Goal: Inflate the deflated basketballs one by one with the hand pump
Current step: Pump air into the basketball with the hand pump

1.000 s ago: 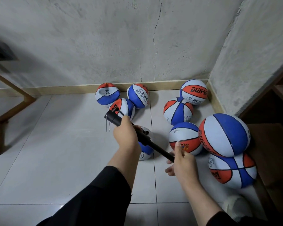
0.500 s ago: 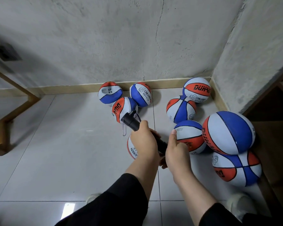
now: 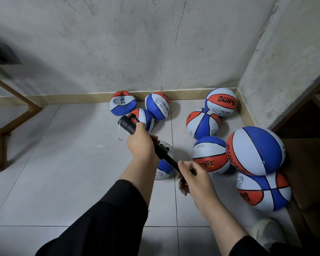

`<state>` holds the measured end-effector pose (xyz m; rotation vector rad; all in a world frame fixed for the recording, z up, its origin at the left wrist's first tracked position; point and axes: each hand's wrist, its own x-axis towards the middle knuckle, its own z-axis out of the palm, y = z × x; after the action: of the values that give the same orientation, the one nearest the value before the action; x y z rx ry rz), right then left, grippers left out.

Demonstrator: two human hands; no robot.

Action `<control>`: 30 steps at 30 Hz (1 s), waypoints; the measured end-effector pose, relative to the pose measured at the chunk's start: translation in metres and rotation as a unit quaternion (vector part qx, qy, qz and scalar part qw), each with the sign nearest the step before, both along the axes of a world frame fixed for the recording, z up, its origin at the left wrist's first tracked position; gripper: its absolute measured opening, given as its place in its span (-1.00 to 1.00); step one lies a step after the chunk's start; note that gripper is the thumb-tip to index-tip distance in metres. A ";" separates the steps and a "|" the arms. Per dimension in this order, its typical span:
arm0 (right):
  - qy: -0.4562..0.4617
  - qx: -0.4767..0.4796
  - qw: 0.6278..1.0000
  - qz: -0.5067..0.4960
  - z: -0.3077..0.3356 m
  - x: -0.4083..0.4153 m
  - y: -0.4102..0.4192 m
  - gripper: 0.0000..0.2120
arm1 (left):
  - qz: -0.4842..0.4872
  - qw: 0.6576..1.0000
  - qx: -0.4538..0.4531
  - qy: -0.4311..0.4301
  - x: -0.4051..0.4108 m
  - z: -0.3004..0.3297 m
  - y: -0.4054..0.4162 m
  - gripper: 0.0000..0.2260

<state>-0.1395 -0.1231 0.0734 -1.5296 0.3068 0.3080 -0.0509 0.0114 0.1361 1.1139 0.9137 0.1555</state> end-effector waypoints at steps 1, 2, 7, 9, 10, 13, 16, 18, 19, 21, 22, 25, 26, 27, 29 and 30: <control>0.007 0.007 1.000 0.000 -0.001 -0.001 -0.002 -0.70 | -0.002 1.000 -0.003 0.000 0.000 -0.002 0.000 -0.81; 0.014 0.008 1.000 0.013 -0.002 -0.002 -0.002 -0.67 | -0.005 1.000 -0.005 0.000 -0.001 -0.004 0.000 -0.82; 0.033 -0.043 0.995 0.078 -0.005 -0.002 0.002 -0.56 | -0.016 1.000 -0.006 0.007 -0.002 -0.013 0.000 -0.80; 0.008 -0.082 0.996 0.040 -0.010 -0.001 0.003 -0.51 | -0.020 1.000 -0.010 0.008 -0.004 -0.012 -0.003 -0.81; -0.003 -0.106 0.994 0.022 -0.012 0.000 0.004 -0.50 | -0.023 1.000 -0.012 0.007 -0.005 -0.011 -0.005 -0.80; -0.023 -0.159 0.987 -0.007 -0.008 0.002 0.008 -0.43 | -0.036 0.999 -0.017 0.003 -0.009 -0.006 -0.014 -0.81; -0.051 -0.199 0.978 -0.029 0.005 0.003 0.013 -0.34 | -0.052 0.999 -0.014 0.006 -0.016 -0.003 -0.027 -0.80; -0.073 -0.215 0.973 -0.039 0.011 0.006 0.016 -0.32 | -0.052 0.999 -0.014 0.005 -0.021 -0.003 -0.034 -0.77; -0.081 -0.221 0.971 -0.044 0.013 0.008 0.016 -0.29 | -0.049 0.999 -0.017 0.005 -0.024 -0.003 -0.036 -0.76; -0.093 -0.234 0.967 -0.040 0.014 0.011 0.016 -0.24 | -0.034 0.999 -0.033 0.002 -0.028 -0.003 -0.035 -0.73; -0.094 -0.238 0.966 -0.030 0.015 0.011 0.016 -0.24 | -0.030 0.999 -0.041 0.002 -0.028 -0.003 -0.034 -0.74; -0.100 -0.239 0.966 0.004 0.014 0.011 0.016 -0.33 | -0.035 0.998 -0.054 0.009 -0.024 -0.003 -0.024 -0.81; -0.100 -0.233 0.967 0.008 0.013 0.010 0.015 -0.36 | -0.039 0.998 -0.053 0.011 -0.021 -0.003 -0.021 -0.82; -0.101 -0.225 0.969 0.010 0.012 0.009 0.014 -0.39 | -0.042 0.998 -0.049 0.011 -0.018 -0.003 -0.018 -0.83; -0.108 -0.219 0.970 0.007 0.008 0.006 0.012 -0.44 | -0.040 0.998 -0.042 0.009 -0.013 -0.002 -0.011 -0.83; -0.113 -0.216 0.970 0.006 0.006 0.005 0.010 -0.46 | -0.036 0.998 -0.043 0.007 -0.010 -0.001 -0.008 -0.83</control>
<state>-0.1348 -0.1130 0.0795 -1.9773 0.1907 0.0733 -0.0608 0.0038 0.1352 1.0667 0.8834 0.0489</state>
